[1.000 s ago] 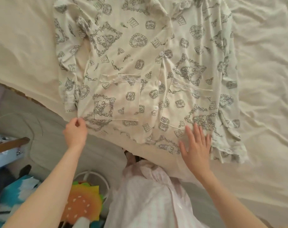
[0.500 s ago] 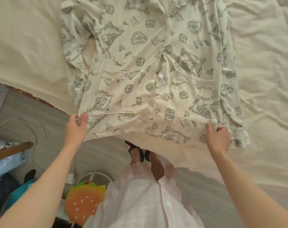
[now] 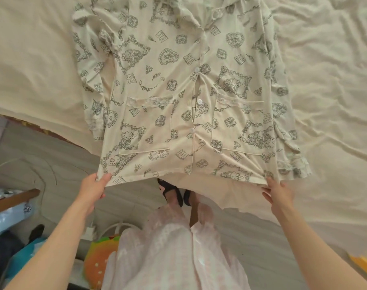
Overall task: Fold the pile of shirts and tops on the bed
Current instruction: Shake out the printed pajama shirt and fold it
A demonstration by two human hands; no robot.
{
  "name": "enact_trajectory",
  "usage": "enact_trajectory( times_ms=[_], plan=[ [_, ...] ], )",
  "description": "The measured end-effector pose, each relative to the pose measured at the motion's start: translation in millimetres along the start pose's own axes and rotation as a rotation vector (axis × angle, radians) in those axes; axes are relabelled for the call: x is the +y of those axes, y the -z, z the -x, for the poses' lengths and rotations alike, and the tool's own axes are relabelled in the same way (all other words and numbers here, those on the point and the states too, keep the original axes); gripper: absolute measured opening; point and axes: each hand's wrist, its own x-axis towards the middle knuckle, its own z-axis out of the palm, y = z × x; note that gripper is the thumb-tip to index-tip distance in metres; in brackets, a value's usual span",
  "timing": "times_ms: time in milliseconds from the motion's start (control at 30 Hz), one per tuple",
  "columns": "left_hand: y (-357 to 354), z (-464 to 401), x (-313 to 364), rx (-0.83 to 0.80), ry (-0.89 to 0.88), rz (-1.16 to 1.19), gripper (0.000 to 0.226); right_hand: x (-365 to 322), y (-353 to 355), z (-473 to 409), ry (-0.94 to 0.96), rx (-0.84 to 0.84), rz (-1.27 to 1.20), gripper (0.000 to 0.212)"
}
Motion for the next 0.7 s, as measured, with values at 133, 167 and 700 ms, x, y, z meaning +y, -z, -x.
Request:
enact_trajectory(
  times_ms=[133, 167, 700],
  plan=[
    [-9.1, 1.7, 1.6, 0.146, -0.014, -0.139, 0.025, -3.5, 0.0, -4.0, -0.024, 0.036, 0.042, 0.035],
    [-14.1, 5.8, 3.9, 0.187, -0.023, -0.233, 0.032, -2.4, -2.8, -4.3, -0.032, 0.055, 0.038, 0.036],
    [-208.1, 56.8, 69.2, 0.026, -0.599, -0.594, 0.037, 12.5, -120.4, 40.2, -0.373, -0.346, -0.145, 0.021]
  ],
)
